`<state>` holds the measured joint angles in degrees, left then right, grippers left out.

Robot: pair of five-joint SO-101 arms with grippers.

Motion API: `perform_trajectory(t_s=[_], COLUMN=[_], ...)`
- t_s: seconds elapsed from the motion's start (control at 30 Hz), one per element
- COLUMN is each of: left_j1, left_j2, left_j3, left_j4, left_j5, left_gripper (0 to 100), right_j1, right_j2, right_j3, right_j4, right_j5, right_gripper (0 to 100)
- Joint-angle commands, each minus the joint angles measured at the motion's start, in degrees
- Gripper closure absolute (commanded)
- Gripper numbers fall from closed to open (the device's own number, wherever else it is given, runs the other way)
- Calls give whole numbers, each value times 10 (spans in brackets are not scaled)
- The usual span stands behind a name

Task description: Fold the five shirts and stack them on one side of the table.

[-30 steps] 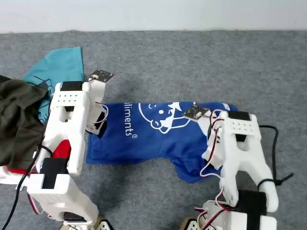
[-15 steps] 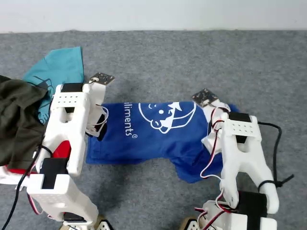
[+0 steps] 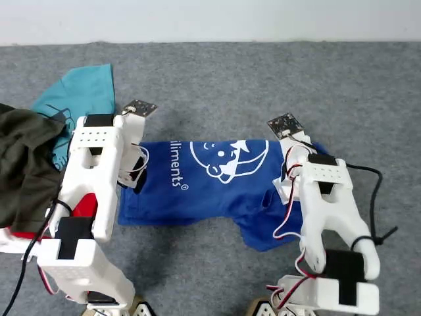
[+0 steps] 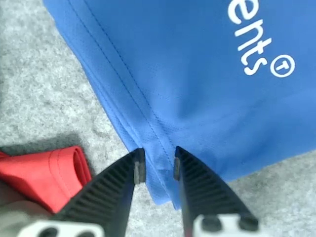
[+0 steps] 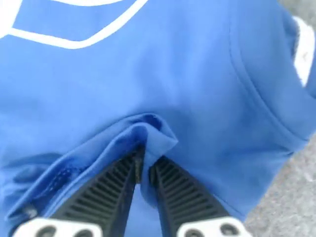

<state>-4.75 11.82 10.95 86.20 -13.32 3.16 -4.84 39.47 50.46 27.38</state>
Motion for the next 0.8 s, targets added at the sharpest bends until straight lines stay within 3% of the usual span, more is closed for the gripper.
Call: perform_trajectory(t_s=[0.0,0.6,0.77], left_j1=[2,2,2], left_j2=[-4,-4,-4], left_j3=[0,0,0], left_j4=[-4,-4,-4], left_j5=[2,2,2], left_gripper=[891,891,891], right_j1=[-3,-9,-9], right_j2=[6,10,10], right_j3=[-1,-39,-39], right_j4=[-19,-33,-49], right_j5=[-9,-6,-6], right_gripper=[987,983,910])
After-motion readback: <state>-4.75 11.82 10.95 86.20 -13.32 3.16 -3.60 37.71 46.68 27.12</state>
